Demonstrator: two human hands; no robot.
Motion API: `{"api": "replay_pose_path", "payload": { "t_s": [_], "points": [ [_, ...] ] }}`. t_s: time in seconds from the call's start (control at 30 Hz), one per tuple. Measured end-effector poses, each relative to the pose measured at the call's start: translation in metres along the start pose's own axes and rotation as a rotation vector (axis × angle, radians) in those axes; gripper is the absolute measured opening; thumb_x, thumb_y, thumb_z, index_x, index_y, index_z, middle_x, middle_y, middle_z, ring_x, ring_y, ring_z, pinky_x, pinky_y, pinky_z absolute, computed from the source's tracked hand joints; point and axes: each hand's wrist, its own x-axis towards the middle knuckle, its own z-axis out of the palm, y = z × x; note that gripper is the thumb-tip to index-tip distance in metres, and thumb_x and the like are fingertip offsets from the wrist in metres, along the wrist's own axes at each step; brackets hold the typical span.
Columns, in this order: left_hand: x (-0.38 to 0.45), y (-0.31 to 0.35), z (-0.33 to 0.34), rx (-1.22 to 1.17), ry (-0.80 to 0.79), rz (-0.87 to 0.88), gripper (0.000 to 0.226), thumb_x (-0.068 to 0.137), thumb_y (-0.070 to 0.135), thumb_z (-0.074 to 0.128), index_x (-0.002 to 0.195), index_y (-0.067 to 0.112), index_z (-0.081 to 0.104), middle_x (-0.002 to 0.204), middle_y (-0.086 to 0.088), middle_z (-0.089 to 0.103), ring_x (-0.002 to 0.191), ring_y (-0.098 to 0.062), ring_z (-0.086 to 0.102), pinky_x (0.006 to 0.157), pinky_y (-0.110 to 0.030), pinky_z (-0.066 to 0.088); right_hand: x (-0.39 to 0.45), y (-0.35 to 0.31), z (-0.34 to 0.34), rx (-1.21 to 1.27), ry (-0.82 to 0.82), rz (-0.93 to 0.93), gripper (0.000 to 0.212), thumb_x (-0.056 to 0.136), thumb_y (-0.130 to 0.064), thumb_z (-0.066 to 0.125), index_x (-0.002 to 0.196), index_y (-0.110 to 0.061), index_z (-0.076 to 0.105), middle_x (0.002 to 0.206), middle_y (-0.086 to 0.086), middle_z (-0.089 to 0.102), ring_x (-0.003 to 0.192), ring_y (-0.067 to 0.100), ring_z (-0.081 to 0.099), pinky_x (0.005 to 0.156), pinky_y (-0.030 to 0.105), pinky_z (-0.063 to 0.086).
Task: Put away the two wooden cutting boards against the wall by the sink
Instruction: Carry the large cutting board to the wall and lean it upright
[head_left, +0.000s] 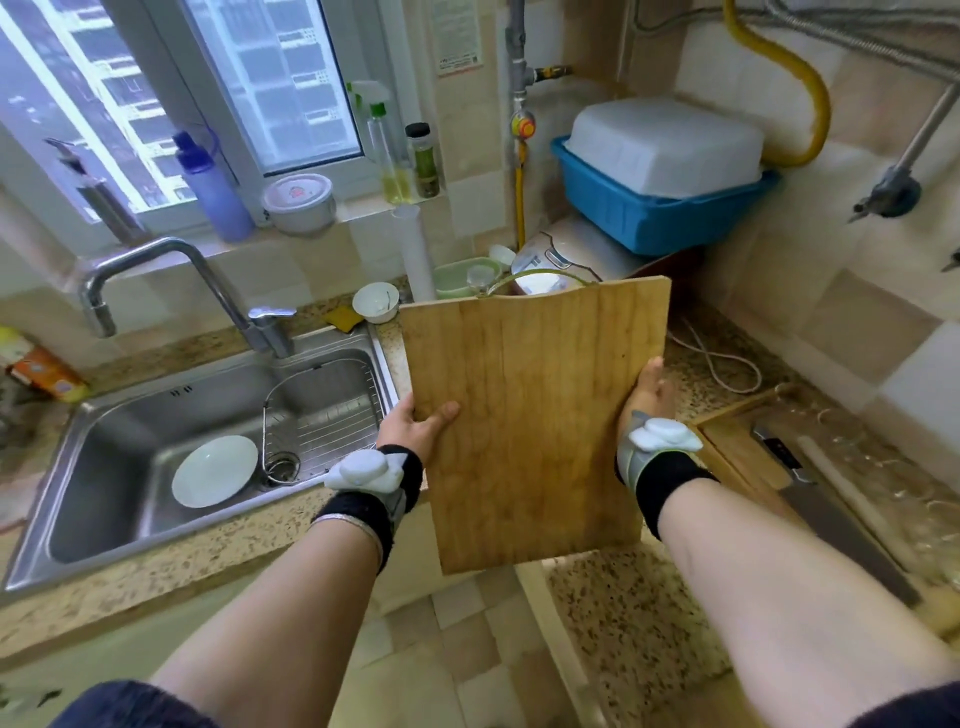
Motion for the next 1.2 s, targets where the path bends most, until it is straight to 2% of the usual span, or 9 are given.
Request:
{"api": "replay_pose_path", "payload": {
  "t_s": [0.1, 0.27, 0.4, 0.53, 0.67, 0.83, 0.97, 1.07, 1.2],
  "points": [
    [-0.003, 0.001, -0.021, 0.000, 0.055, 0.003, 0.036, 0.075, 0.033, 0.076, 0.107, 0.025, 0.062, 0.099, 0.005, 0.069, 0.088, -0.013, 0.067, 0.070, -0.023, 0.053, -0.016, -0.001, 0.020, -0.026, -0.047, 0.029, 0.083, 0.084, -0.075, 0.024, 0.132, -0.011, 0.049, 0.135, 0.017, 0.054, 0.121, 0.038, 0.051, 0.099, 0.042, 0.034],
    [-0.021, -0.004, -0.067, 0.044, 0.240, -0.026, 0.045, 0.078, 0.032, 0.075, 0.117, 0.013, 0.061, 0.108, -0.004, 0.069, 0.093, -0.019, 0.065, 0.078, -0.029, 0.051, -0.048, -0.007, 0.061, -0.146, -0.162, -0.080, 0.078, 0.088, -0.071, 0.023, 0.112, -0.006, 0.059, 0.116, 0.018, 0.064, 0.107, 0.037, 0.058, 0.081, 0.034, 0.032],
    [-0.032, -0.013, -0.101, 0.138, 0.340, -0.078, 0.047, 0.079, 0.036, 0.073, 0.117, 0.011, 0.060, 0.116, -0.009, 0.068, 0.104, -0.026, 0.064, 0.094, -0.039, 0.050, -0.075, -0.007, 0.086, -0.181, -0.285, -0.134, 0.071, 0.092, -0.065, 0.026, 0.117, -0.008, 0.060, 0.121, 0.017, 0.064, 0.111, 0.036, 0.058, 0.090, 0.034, 0.036],
    [-0.045, -0.019, -0.152, 0.184, 0.431, -0.132, 0.052, 0.080, 0.044, 0.069, 0.118, 0.011, 0.061, 0.118, -0.009, 0.067, 0.106, -0.028, 0.063, 0.091, -0.034, 0.049, -0.122, -0.005, 0.121, -0.156, -0.374, -0.139, 0.068, 0.093, -0.063, 0.030, 0.114, -0.005, 0.060, 0.116, 0.019, 0.064, 0.107, 0.038, 0.059, 0.093, 0.038, 0.038],
    [-0.060, -0.023, -0.203, 0.180, 0.473, -0.145, 0.053, 0.080, 0.046, 0.068, 0.119, 0.011, 0.061, 0.118, -0.010, 0.068, 0.106, -0.029, 0.064, 0.097, -0.042, 0.049, -0.172, -0.006, 0.158, -0.168, -0.449, -0.103, 0.072, 0.092, -0.065, 0.028, 0.124, -0.005, 0.054, 0.127, 0.019, 0.060, 0.115, 0.039, 0.055, 0.104, 0.046, 0.038],
    [-0.084, -0.034, -0.297, 0.089, 0.615, -0.191, 0.059, 0.078, 0.045, 0.069, 0.125, 0.011, 0.054, 0.125, -0.009, 0.063, 0.110, -0.030, 0.061, 0.100, -0.045, 0.047, -0.260, -0.006, 0.218, -0.180, -0.601, -0.129, 0.067, 0.094, -0.061, 0.032, 0.117, -0.003, 0.058, 0.117, 0.021, 0.064, 0.110, 0.039, 0.058, 0.102, 0.046, 0.040],
    [-0.102, -0.046, -0.364, 0.092, 0.713, -0.210, 0.061, 0.077, 0.048, 0.068, 0.126, 0.013, 0.054, 0.126, -0.009, 0.063, 0.109, -0.030, 0.061, 0.096, -0.040, 0.048, -0.320, 0.005, 0.260, -0.206, -0.701, -0.088, 0.069, 0.093, -0.063, 0.031, 0.124, -0.006, 0.056, 0.125, 0.017, 0.061, 0.116, 0.036, 0.056, 0.106, 0.044, 0.036],
    [-0.118, -0.055, -0.407, 0.110, 0.785, -0.243, 0.063, 0.077, 0.051, 0.067, 0.127, 0.013, 0.054, 0.124, -0.009, 0.064, 0.108, -0.031, 0.062, 0.085, -0.032, 0.046, -0.363, 0.014, 0.283, -0.319, -0.756, -0.140, 0.069, 0.093, -0.065, 0.025, 0.124, -0.012, 0.055, 0.125, 0.015, 0.060, 0.115, 0.035, 0.055, 0.098, 0.039, 0.034],
    [-0.144, -0.068, -0.460, 0.058, 0.866, -0.268, 0.066, 0.077, 0.052, 0.067, 0.127, 0.011, 0.053, 0.126, -0.010, 0.062, 0.110, -0.031, 0.061, 0.092, -0.038, 0.048, -0.422, 0.027, 0.315, -0.354, -0.869, -0.174, 0.070, 0.091, -0.068, 0.024, 0.117, -0.013, 0.057, 0.117, 0.015, 0.064, 0.107, 0.034, 0.058, 0.092, 0.038, 0.038]
  ]
}}
